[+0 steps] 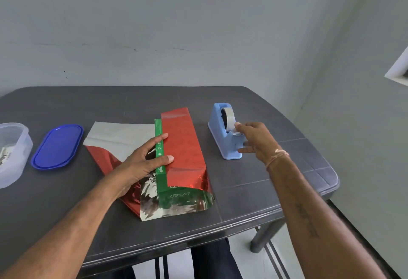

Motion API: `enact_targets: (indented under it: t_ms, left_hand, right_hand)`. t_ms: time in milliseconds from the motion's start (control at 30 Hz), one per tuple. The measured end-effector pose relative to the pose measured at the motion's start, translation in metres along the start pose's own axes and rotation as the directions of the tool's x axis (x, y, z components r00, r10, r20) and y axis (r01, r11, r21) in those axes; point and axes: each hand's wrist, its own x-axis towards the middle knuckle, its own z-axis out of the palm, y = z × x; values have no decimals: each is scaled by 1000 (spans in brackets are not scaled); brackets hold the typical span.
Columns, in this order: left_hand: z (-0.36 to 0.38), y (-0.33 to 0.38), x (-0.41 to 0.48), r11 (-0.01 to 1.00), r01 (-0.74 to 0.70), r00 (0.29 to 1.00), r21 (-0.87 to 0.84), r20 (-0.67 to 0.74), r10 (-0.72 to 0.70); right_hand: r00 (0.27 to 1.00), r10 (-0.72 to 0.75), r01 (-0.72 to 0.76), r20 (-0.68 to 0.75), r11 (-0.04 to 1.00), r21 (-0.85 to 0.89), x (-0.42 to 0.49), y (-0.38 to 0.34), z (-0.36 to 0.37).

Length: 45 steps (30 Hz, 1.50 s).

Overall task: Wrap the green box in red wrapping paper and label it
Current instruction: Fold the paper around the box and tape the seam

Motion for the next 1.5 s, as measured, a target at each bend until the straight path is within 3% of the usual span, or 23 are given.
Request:
enact_targets:
  t_ms: [300,667,1500]
  left_hand:
    - [-5,-5,3,999,-18,1000,30,23,17]
    - [-2,-4,2,1000,-24,1000,-8,14,24]
    - [-2,-3,0,999,-24,999,44,22,23]
  right_hand:
    - [996,91,-91,2,992,82,0,-5,-1]
    - [996,87,-80,-21,970,229,-7,8,0]
    - [997,-58,74,-56,937,342,-22,49,11]
